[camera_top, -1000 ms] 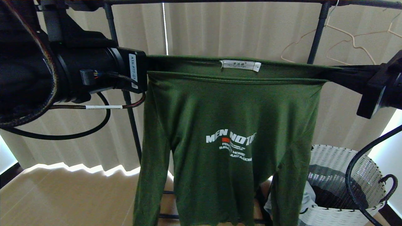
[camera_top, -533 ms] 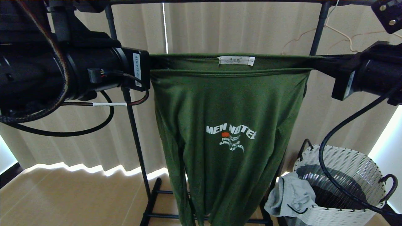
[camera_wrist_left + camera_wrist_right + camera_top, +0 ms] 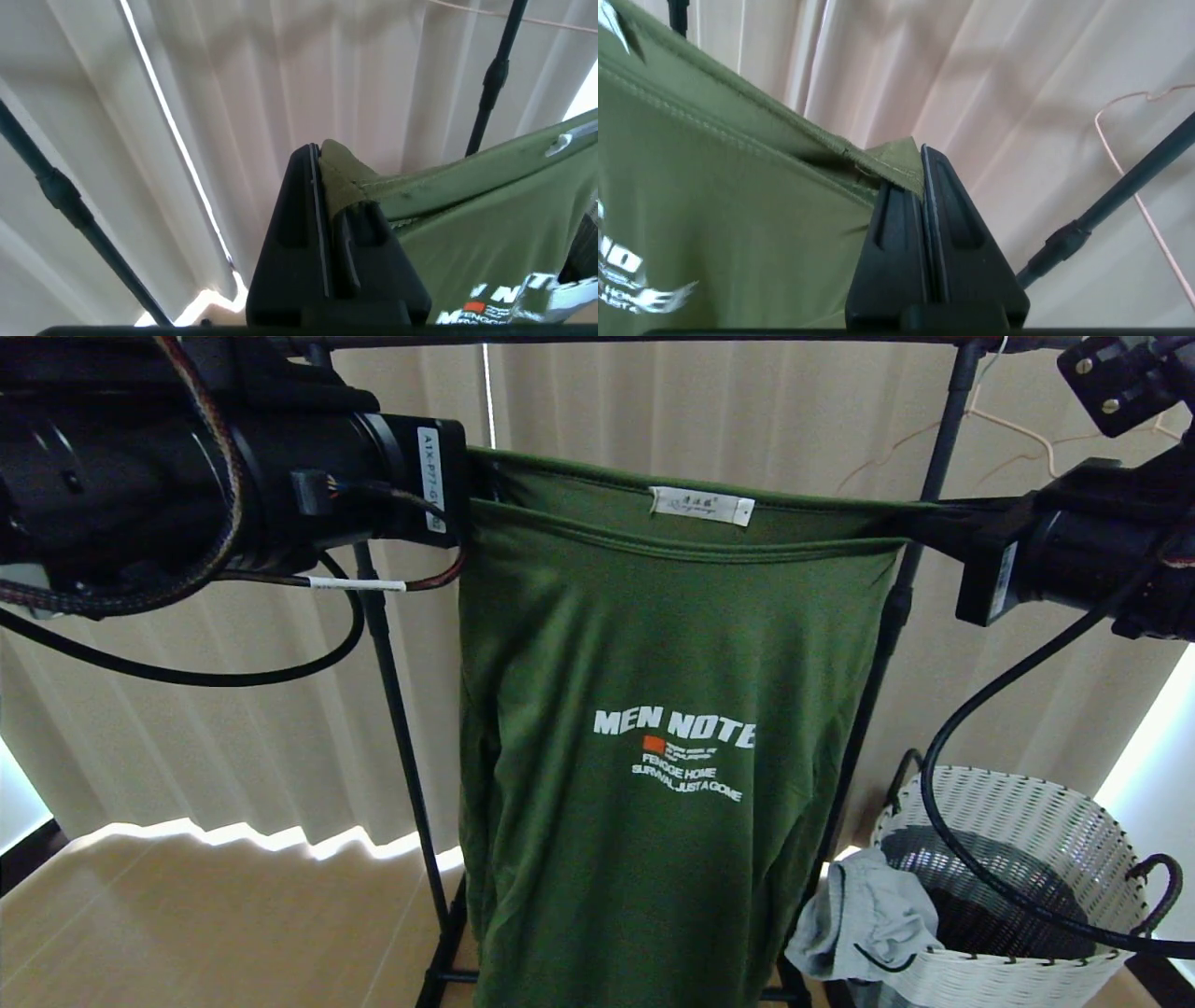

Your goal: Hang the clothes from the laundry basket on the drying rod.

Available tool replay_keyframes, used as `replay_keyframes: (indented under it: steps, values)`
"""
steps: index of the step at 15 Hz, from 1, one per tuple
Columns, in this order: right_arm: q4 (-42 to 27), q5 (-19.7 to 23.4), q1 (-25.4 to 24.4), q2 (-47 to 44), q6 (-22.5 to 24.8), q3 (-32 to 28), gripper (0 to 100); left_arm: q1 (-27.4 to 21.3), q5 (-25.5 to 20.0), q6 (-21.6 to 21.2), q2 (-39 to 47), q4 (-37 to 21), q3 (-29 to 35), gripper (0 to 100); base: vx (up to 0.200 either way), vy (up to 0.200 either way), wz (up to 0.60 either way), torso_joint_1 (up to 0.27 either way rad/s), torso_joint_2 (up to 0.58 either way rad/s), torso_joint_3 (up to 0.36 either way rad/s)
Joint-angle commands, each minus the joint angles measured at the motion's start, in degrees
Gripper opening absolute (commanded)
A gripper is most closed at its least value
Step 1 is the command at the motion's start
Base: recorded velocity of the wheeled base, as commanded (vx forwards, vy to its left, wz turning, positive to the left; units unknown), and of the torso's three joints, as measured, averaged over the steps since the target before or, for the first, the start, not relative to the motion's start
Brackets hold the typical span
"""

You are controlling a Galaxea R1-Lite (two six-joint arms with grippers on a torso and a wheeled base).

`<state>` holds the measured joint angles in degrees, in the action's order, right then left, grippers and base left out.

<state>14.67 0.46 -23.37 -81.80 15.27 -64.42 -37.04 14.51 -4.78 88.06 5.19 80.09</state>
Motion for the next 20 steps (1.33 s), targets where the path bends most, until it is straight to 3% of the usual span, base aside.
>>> replay_keyframes:
  steps: [1,5,8,10,16,20]
  values:
    - [-0.16,0.06,-0.01,2.08,0.11,0.87,0,-0.05,-0.09,0.12,0.53,0.08,-0.2,0,0.0,0.0,0.0,0.0,0.0,0.0]
    - [-1.13,0.06,-0.1,9.11,0.28,5.44,0,-0.05,-0.36,0.12,3.96,1.84,0.5,0,0.0,0.0,0.0,0.0,0.0,0.0]
    - [-2.1,0.33,-0.62,13.51,3.71,8.34,0,0.03,-0.18,0.21,7.21,4.04,2.17,0,0.0,0.0,0.0,0.0,0.0,0.0]
    - [-2.18,0.77,-4.05,15.62,5.12,9.92,0,0.12,0.0,0.21,9.32,4.04,3.84,0,0.0,0.0,0.0,0.0,0.0,0.0]
    - [-2.45,0.77,-7.74,16.23,8.9,11.5,0,0.3,0.08,1.97,12.22,4.12,6.22,0,0.0,0.0,0.0,0.0,0.0,0.0]
    - [-5.88,0.24,-6.87,16.06,8.81,11.24,0,0.3,0.08,3.64,12.22,3.95,5.86,0,0.0,0.0,0.0,0.0,0.0,0.0]
